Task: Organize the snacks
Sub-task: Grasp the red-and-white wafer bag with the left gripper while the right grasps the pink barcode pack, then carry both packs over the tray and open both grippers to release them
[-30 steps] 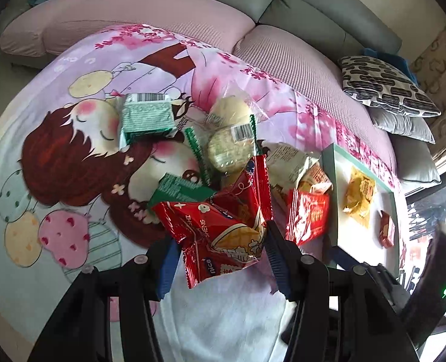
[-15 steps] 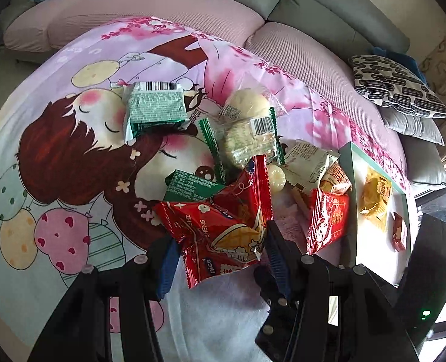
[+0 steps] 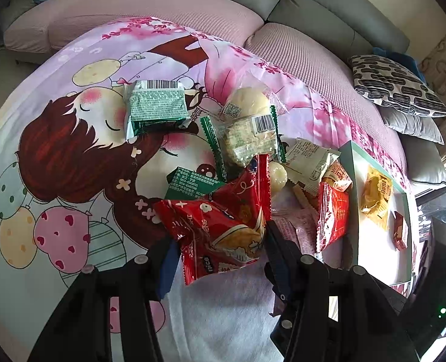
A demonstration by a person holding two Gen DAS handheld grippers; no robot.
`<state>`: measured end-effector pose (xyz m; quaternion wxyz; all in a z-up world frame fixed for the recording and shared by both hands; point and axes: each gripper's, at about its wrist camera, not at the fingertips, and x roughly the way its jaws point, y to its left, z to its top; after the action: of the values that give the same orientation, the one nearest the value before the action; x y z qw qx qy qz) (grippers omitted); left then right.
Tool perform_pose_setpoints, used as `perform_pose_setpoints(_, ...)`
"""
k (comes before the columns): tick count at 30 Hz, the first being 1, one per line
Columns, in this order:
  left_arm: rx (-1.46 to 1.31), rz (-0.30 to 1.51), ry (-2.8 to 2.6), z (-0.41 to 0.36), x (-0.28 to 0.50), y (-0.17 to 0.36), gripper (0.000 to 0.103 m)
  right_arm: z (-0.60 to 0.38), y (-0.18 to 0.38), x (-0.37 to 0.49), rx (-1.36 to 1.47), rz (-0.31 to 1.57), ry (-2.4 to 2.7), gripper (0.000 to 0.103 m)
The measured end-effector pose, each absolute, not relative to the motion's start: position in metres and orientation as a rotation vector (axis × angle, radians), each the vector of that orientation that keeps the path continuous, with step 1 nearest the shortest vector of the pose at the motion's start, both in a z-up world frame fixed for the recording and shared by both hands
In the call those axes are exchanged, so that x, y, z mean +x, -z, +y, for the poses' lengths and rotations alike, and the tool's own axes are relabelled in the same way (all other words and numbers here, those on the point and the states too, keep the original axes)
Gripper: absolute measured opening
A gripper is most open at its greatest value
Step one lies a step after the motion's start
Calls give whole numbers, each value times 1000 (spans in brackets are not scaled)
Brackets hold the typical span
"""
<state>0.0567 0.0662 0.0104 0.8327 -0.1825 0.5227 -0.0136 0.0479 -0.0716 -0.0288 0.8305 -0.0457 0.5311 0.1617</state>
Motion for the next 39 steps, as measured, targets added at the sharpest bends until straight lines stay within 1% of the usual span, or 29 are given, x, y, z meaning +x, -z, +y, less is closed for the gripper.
perform_pose_setpoints(18, -364, 1036, 70, 57, 43, -38, 55, -86, -14, 25, 20, 1040, -386, 40)
perform_pose_setpoints(24, -332, 981, 87, 50, 36, -57, 55, -91, -23, 18, 33, 1012, -386, 41)
perform_pose_setpoints(33, -327, 920, 95, 45, 32, -76, 55, -118, -36, 15, 85, 977, -341, 40)
perform_pose_setpoints(39, -305, 922, 131, 25, 35, -77, 55, -149, -40, 19, 137, 966, -276, 40)
